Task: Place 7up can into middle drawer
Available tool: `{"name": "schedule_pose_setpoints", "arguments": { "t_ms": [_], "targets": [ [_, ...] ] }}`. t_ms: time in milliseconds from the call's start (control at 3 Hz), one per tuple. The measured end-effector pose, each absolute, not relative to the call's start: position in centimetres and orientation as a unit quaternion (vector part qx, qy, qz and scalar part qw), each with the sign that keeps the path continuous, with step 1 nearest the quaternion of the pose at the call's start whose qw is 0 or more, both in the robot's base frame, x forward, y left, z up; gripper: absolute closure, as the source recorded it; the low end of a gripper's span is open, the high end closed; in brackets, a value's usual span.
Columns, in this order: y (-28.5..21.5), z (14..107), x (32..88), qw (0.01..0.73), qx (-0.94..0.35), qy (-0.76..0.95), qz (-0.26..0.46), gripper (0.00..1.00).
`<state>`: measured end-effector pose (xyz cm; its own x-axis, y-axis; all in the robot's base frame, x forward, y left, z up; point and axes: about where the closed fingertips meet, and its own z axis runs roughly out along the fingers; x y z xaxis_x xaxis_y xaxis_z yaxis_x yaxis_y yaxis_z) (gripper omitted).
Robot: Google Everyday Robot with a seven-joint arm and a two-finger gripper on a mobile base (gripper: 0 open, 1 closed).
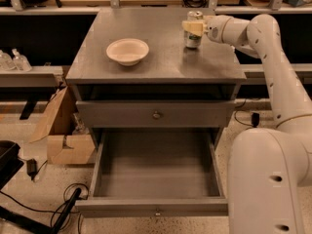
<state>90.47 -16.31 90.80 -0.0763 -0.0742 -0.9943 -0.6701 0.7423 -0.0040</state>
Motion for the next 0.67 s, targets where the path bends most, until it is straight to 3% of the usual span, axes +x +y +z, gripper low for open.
{"name": "schedule_pose_setpoints", "arguments": {
  "t_ms": [333, 667],
  "targets": [
    [-16.2, 93.5, 88.3, 0.641, -0.279, 0.684, 0.211, 0.91],
    [-16.8, 97.7, 84.2, 0.663, -0.28, 0.667, 0.192, 1.0]
  ]
}}
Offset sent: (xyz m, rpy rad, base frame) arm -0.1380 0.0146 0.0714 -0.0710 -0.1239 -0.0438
